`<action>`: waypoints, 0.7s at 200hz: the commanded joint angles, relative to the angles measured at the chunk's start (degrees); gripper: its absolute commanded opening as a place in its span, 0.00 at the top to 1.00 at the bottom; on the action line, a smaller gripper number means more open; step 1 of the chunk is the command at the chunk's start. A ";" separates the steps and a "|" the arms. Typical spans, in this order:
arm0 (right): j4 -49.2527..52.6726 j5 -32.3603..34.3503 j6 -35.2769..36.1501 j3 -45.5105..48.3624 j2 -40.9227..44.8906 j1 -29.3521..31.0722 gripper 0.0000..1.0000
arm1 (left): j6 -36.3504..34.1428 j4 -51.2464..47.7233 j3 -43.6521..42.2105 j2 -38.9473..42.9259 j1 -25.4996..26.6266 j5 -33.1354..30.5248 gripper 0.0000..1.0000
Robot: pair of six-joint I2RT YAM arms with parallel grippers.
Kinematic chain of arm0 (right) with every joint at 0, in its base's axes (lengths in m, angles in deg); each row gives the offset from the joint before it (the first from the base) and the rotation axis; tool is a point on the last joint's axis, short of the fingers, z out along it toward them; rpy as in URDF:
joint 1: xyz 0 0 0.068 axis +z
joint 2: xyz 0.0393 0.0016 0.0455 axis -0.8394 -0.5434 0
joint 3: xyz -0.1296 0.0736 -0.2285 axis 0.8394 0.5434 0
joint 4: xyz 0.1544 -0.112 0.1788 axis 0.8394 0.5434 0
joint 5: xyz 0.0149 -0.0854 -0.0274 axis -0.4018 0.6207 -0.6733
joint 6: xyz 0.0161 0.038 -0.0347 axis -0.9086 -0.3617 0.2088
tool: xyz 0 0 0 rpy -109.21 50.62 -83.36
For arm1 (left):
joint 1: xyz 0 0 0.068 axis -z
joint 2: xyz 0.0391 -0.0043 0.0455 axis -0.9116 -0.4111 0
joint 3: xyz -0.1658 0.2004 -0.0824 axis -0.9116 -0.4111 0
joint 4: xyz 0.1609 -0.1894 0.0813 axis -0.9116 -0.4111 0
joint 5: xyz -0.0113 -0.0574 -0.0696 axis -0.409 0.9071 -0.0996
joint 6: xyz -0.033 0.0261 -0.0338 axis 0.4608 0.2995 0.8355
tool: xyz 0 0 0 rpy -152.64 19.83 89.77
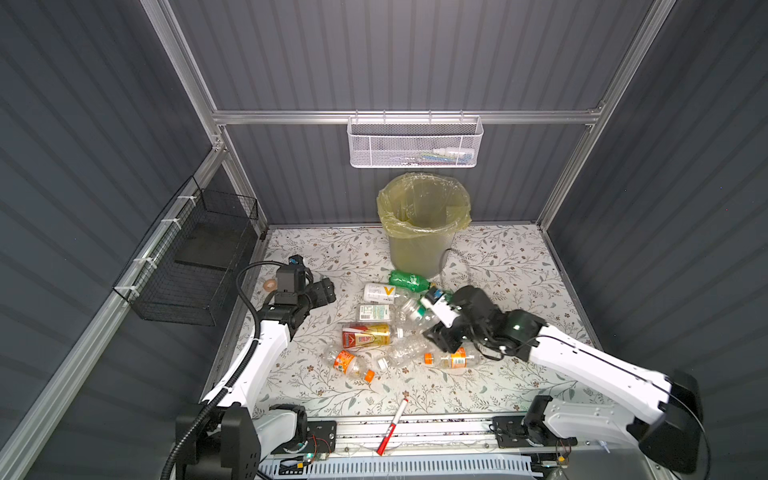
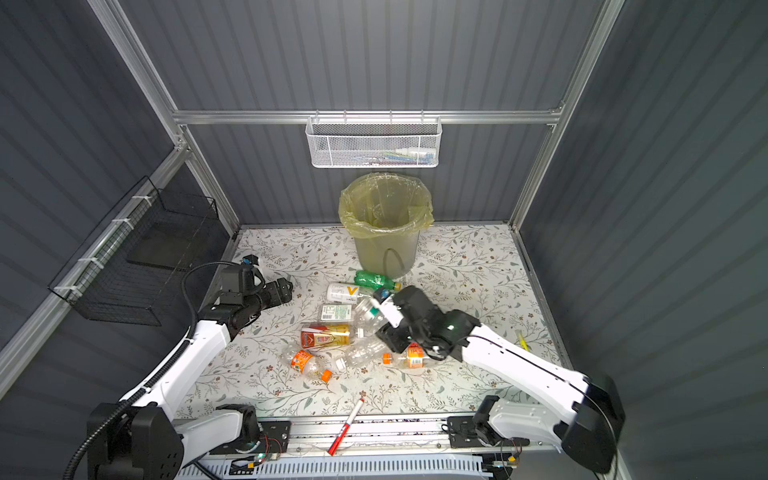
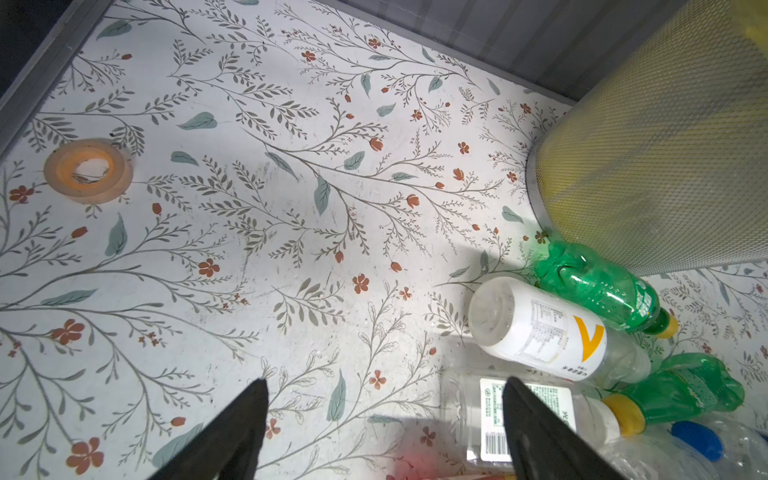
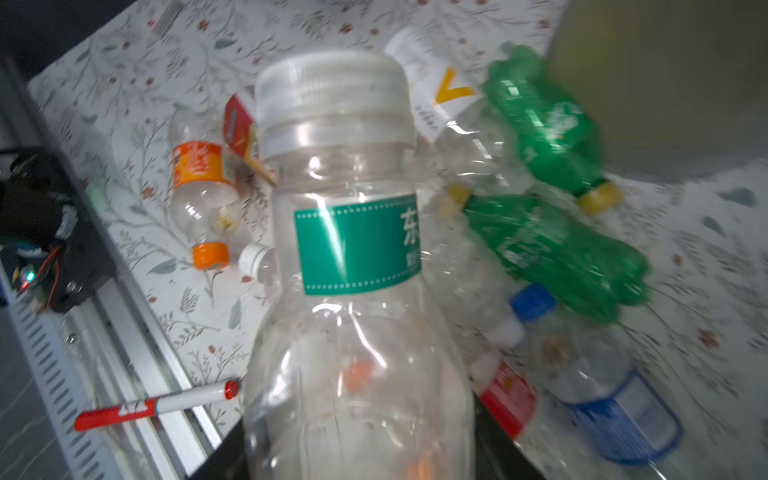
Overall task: Throw the plastic bottles in the bin
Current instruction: 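Lift the green-label bottle with the right gripper and drop it into the bin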
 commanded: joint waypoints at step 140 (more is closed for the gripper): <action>1.76 -8.17 -18.95 -18.11 -6.36 -39.12 0.48 | 12.62 -8.38 -2.08 8.28 0.90 0.57 0.11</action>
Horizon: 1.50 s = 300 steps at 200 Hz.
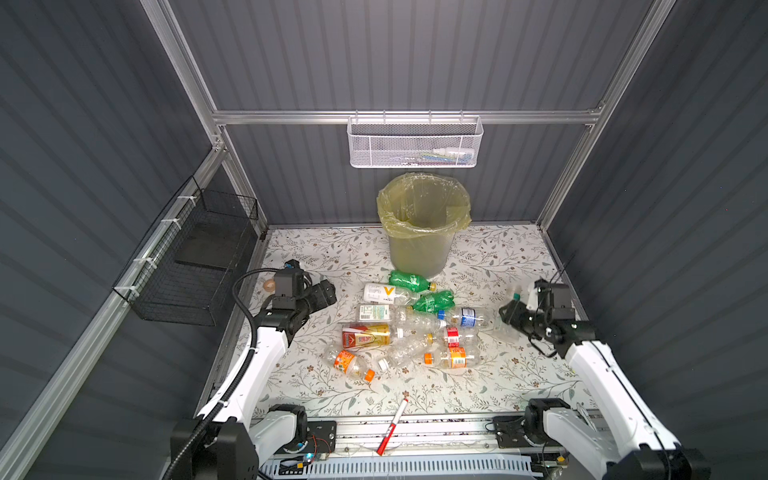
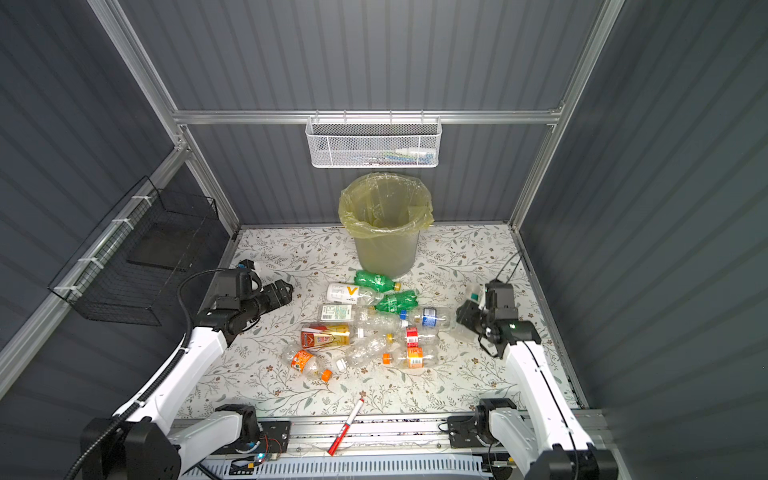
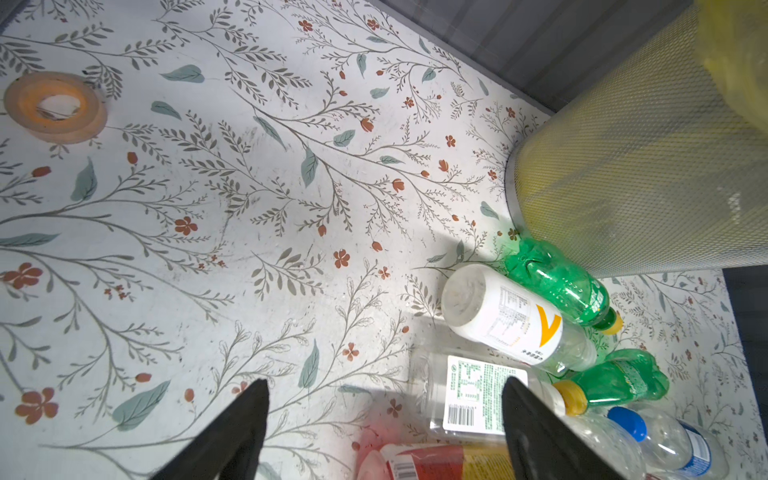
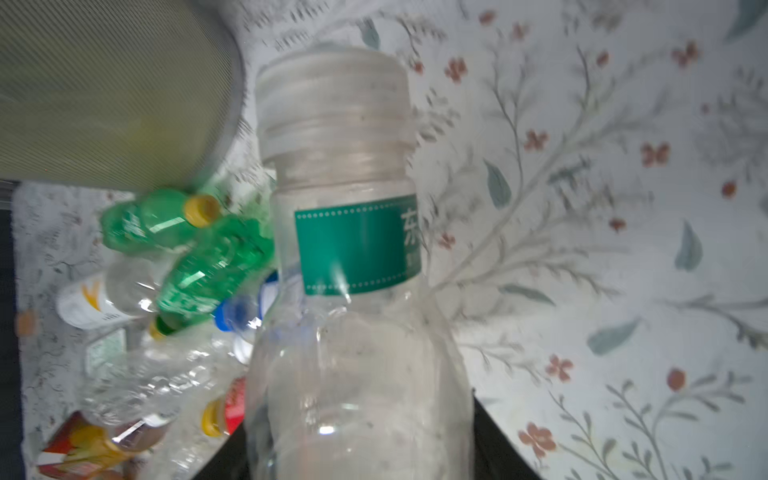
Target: Throw the plastic bottles in the bin
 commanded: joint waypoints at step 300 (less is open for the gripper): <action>-7.42 -3.12 -5.75 1.26 -0.84 -5.38 0.02 | 41.86 -23.51 -13.27 12.83 23.07 3.08 0.08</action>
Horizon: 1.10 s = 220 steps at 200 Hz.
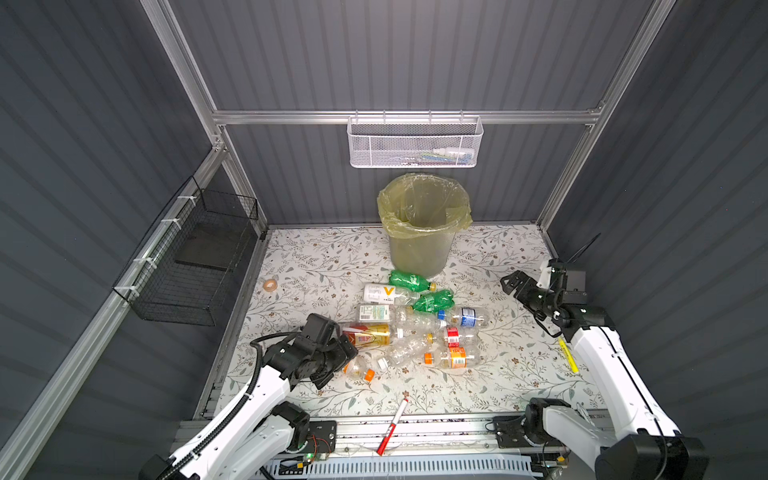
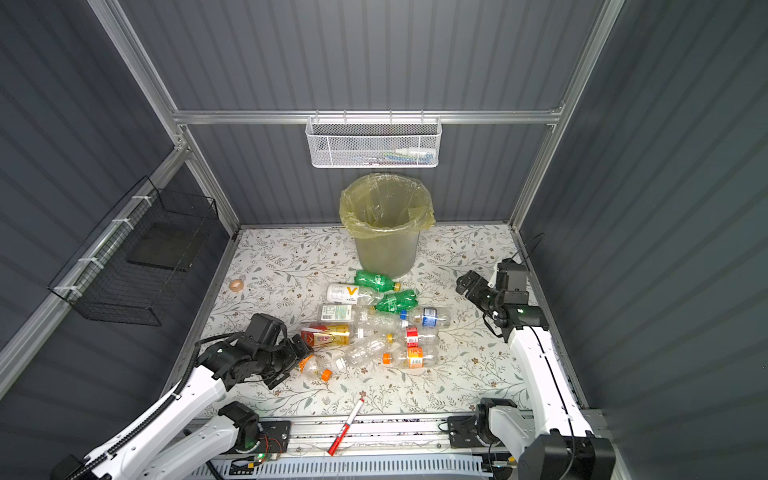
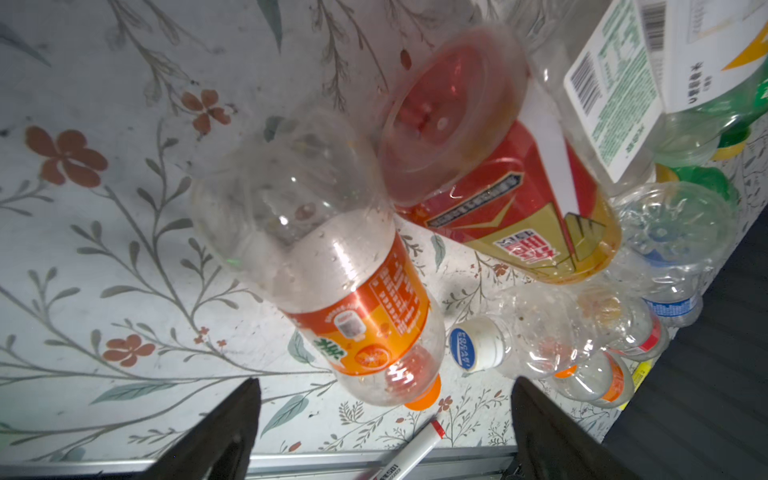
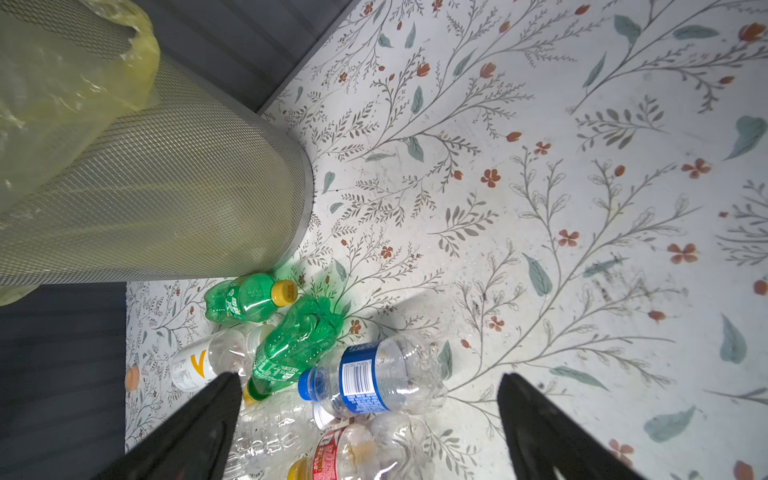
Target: Throw the plastic bottles in the bin
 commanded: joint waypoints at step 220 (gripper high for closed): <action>-5.02 -0.91 -0.74 5.51 -3.44 -0.64 0.04 | 2.74 5.45 -5.01 -2.78 1.95 -8.75 0.44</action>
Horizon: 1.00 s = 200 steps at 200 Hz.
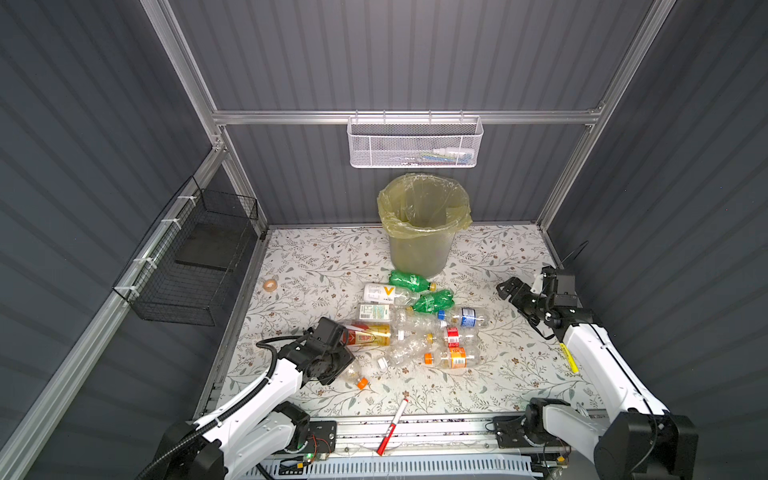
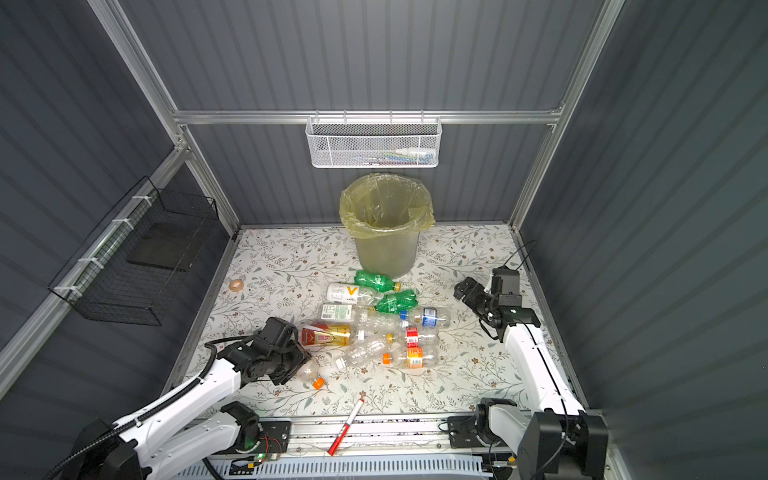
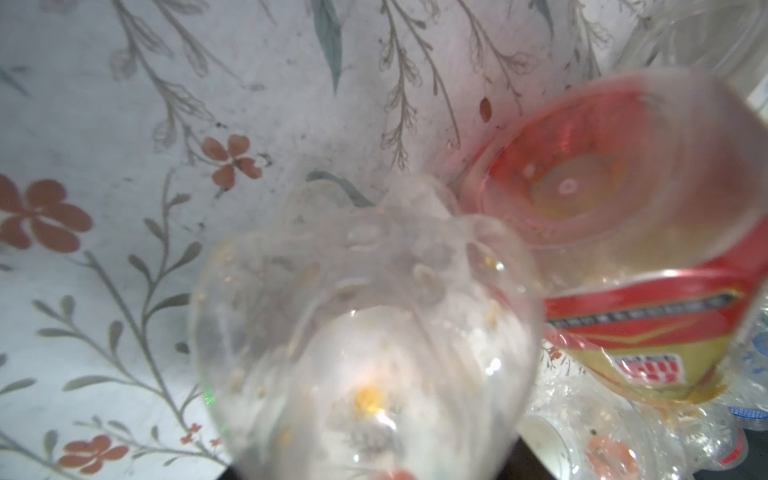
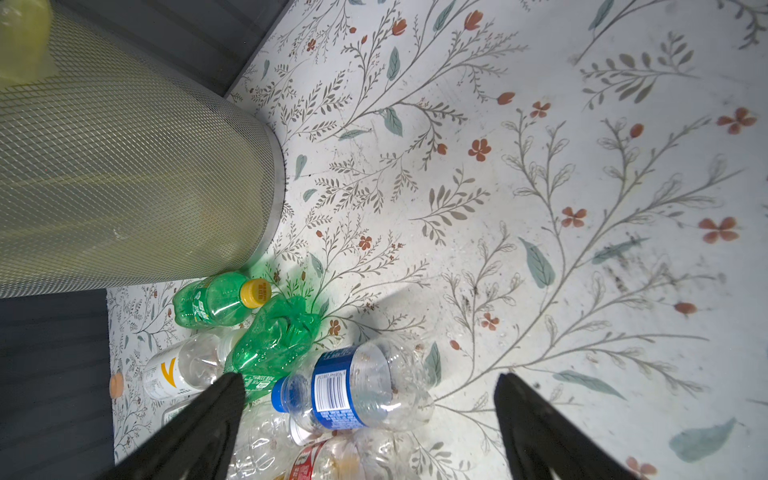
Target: Throw the plastic bottles in the bin
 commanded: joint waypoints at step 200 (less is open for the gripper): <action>-1.93 -4.20 -1.86 3.78 1.08 -0.16 0.05 | -36.65 3.15 109.70 -52.49 -1.59 -0.05 0.00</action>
